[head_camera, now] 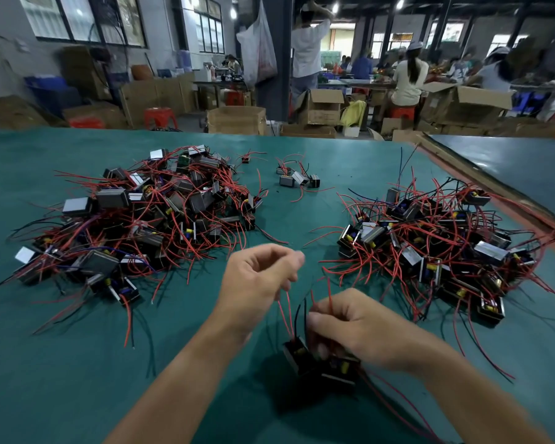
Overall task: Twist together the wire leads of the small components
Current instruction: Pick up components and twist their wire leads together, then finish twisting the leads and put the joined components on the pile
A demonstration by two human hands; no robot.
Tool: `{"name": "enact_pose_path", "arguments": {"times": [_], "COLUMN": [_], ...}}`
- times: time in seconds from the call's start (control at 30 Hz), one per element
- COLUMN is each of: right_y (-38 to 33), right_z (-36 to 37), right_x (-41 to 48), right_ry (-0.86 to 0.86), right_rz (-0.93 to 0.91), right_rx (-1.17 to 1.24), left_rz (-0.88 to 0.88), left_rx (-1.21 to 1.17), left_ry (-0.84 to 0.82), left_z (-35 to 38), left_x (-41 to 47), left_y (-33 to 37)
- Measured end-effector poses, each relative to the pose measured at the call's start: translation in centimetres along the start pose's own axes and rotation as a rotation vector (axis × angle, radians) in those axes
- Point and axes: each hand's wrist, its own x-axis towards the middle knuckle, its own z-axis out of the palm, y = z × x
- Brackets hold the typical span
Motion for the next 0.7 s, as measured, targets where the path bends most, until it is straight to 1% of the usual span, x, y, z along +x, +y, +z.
{"name": "enact_pose_path", "arguments": {"times": [0.03,0.07,0.1,0.13,0.17,0.2,0.23,0.27,0.33,0.37,0.47,0.57,0.7], "right_y": [-0.1,-0.2,-0.4,-0.7,-0.9,-1.2,-1.2,-1.0,-0.2,0.2,0.9,1.7,2.4], "right_z": [-0.4,-0.8,-1.5,-2.4,-3.6,-4.9,-6.3,-7.5,-9.0,-9.3,-8.8,-7.6,-5.9], "right_x": [0.0,0.1,0.1,0.0,-0.2,-0.4,-0.9,-1.3,-1.7,-1.7,-1.3,-0.3,0.5], "right_ry": [0.053,0.169,0.336,0.524,0.700,0.836,0.927,0.978,1.024,1.033,1.054,1.092,0.958], "right_rz": [-0.005,-0.041,-0.105,-0.182,-0.246,-0.292,-0.320,-0.325,-0.261,-0.205,-0.110,-0.106,-0.178], "right_rx": [0.001,0.014,0.064,0.164,0.300,0.434,0.536,0.592,0.605,0.567,0.346,0.151,-0.005], "left_rz": [-0.013,-0.023,-0.031,-0.041,-0.052,-0.066,-0.080,-0.093,-0.113,-0.120,-0.134,-0.145,-0.159], "left_rx": [-0.006,-0.002,0.012,0.028,0.045,0.066,0.086,0.102,0.122,0.130,0.170,0.171,0.152], "left_ry": [0.065,0.119,0.159,0.185,0.193,0.185,0.167,0.148,0.109,0.089,0.060,0.085,0.102], "left_z": [-0.3,-0.6,-0.9,-1.0,-1.1,-1.0,-0.9,-0.8,-0.6,-0.6,-0.7,-1.1,-1.5], "left_x": [0.3,0.6,0.8,1.0,1.1,1.1,1.1,1.1,1.1,1.2,1.3,1.6,1.9], "left_y": [0.0,-0.1,-0.2,-0.4,-0.6,-0.8,-1.1,-1.3,-1.7,-1.9,-2.2,-2.4,-2.5]}}
